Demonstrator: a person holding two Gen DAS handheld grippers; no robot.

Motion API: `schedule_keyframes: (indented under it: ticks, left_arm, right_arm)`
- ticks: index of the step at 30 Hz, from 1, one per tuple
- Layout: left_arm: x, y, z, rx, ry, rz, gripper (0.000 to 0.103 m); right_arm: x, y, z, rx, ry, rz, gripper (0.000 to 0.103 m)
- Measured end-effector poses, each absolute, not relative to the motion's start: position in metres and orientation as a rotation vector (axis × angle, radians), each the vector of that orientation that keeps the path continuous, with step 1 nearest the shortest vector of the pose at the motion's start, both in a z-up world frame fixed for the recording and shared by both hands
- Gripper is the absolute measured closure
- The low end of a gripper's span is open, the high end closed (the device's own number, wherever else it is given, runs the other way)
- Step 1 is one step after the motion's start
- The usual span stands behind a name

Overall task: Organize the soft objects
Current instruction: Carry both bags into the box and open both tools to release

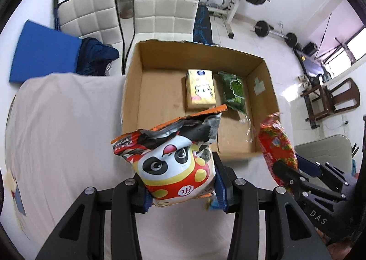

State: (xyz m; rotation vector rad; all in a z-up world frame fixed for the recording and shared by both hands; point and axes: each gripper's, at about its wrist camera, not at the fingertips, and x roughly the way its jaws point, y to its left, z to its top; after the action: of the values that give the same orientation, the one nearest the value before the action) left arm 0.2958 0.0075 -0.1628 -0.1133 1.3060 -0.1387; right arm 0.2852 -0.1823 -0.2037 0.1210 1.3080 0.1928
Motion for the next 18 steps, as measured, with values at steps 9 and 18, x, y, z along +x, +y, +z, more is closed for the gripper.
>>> schedule_keyframes:
  ticks: [9,18]
  left_arm:
    - [0.385,0.001,-0.229,-0.044,1.457,-0.122,0.063]
    - [0.445,-0.015,-0.287,0.031,1.565,-0.126,0.063]
  right_arm:
    - [0.346,-0.198,-0.278,0.154,1.384,0.046,0.052]
    - [0.379,-0.202,-0.353,0.119,1.438,-0.074,0.052]
